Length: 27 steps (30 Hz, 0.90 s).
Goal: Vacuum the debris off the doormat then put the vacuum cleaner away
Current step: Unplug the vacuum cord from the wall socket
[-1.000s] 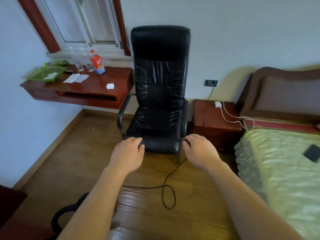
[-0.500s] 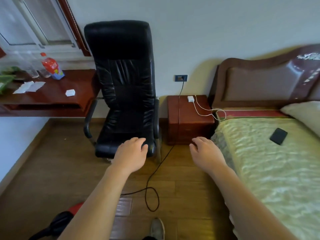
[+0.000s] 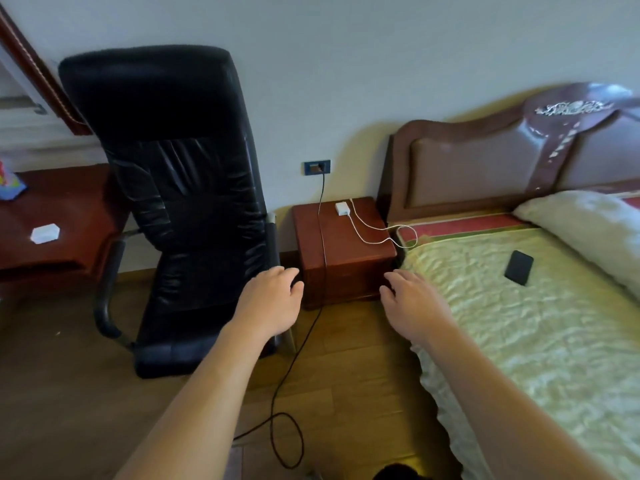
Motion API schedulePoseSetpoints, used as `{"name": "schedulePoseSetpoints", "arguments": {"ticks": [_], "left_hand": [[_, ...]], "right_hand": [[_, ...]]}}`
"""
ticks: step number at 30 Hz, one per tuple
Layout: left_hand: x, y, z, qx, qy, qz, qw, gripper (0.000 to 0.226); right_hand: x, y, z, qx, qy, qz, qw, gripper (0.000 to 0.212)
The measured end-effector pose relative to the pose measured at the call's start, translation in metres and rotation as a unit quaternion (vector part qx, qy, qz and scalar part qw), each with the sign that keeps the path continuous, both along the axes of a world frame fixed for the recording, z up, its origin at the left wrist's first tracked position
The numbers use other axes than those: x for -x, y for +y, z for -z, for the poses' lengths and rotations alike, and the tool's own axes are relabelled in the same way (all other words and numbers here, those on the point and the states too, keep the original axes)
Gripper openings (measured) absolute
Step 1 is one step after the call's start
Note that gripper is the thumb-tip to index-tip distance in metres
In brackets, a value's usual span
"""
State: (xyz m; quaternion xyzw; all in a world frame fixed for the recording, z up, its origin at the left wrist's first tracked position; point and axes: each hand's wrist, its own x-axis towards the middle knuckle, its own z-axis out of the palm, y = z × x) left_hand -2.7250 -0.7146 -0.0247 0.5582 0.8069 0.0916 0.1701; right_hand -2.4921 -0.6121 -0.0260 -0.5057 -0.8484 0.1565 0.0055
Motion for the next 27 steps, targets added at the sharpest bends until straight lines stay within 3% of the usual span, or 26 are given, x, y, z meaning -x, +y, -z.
{"name": "schedulePoseSetpoints", "arguments": {"ticks": [8, 20, 27], "left_hand": [[0.012, 0.097, 0.016, 0.029, -0.021, 0.0, 0.999, 0.051], [0.012, 0.269, 0.021, 0.048, 0.007, -0.069, 0.996, 0.051], [0.046, 0.337, 0.025, 0.043, -0.003, -0.091, 0.995, 0.05]], "right_hand": [[0.004, 0.098, 0.014, -0.006, -0.006, 0.001, 1.0, 0.042], [0.031, 0.311, 0.032, 0.004, -0.015, -0.096, 0.995, 0.038], [0.076, 0.393, 0.037, 0.005, -0.023, -0.136, 0.99, 0.039]]}}
